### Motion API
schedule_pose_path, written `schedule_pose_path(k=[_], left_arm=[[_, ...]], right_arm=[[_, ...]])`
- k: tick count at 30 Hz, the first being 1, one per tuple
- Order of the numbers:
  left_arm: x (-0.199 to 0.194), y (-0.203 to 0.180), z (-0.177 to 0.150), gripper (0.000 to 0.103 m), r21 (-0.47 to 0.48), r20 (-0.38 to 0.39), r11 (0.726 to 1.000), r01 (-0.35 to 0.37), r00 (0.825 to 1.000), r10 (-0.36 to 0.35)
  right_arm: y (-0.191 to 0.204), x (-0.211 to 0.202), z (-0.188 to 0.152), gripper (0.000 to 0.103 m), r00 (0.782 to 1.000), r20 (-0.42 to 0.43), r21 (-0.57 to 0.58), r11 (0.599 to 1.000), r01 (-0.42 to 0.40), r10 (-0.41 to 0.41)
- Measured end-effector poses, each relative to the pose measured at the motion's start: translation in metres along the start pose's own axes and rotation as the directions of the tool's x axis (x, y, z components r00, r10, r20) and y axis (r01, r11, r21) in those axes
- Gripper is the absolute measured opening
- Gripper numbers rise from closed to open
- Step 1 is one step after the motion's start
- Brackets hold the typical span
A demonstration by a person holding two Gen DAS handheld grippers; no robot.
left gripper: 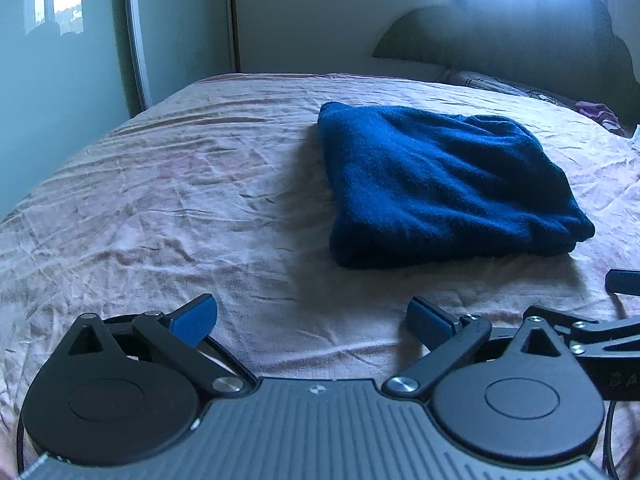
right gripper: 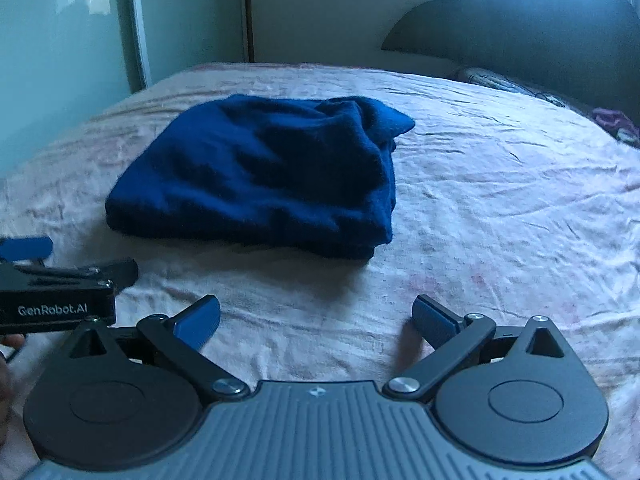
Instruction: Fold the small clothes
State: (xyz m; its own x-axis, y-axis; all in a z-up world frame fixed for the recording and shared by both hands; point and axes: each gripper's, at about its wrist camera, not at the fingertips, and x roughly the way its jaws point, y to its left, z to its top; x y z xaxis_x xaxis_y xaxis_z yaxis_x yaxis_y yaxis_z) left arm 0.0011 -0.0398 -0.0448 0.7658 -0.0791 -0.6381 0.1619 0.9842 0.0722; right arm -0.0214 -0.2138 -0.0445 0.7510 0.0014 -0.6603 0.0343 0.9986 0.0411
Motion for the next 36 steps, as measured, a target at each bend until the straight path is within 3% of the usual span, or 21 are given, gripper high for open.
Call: schedule_pose_path(k=[6, 13, 36], left_arm=[[-0.002, 0.004, -0.001, 0.103, -0.022, 0.012, 1.0, 0.012, 1.0, -0.012], [-0.005, 0.008, -0.002, 0.102, -0.05, 0.029, 0.999, 0.005, 1.0, -0.004], [0.001, 0.006, -0.004, 0.103, -0.031, 0.008, 0.999, -0.007, 1.0, 0.007]], right_arm=[[-0.006, -0.004, -0.003, 0.103, 0.999, 0.033, 0.03, 0.999, -0.038, 0.037], [-0.01, -0.01, -0.003, 0.103, 0.998, 0.064, 0.035, 0.999, -0.025, 0.022], [-0.01, 0.0, -0.01, 0.103, 0.999, 0.045, 0.043, 0.999, -0.019, 0.017]])
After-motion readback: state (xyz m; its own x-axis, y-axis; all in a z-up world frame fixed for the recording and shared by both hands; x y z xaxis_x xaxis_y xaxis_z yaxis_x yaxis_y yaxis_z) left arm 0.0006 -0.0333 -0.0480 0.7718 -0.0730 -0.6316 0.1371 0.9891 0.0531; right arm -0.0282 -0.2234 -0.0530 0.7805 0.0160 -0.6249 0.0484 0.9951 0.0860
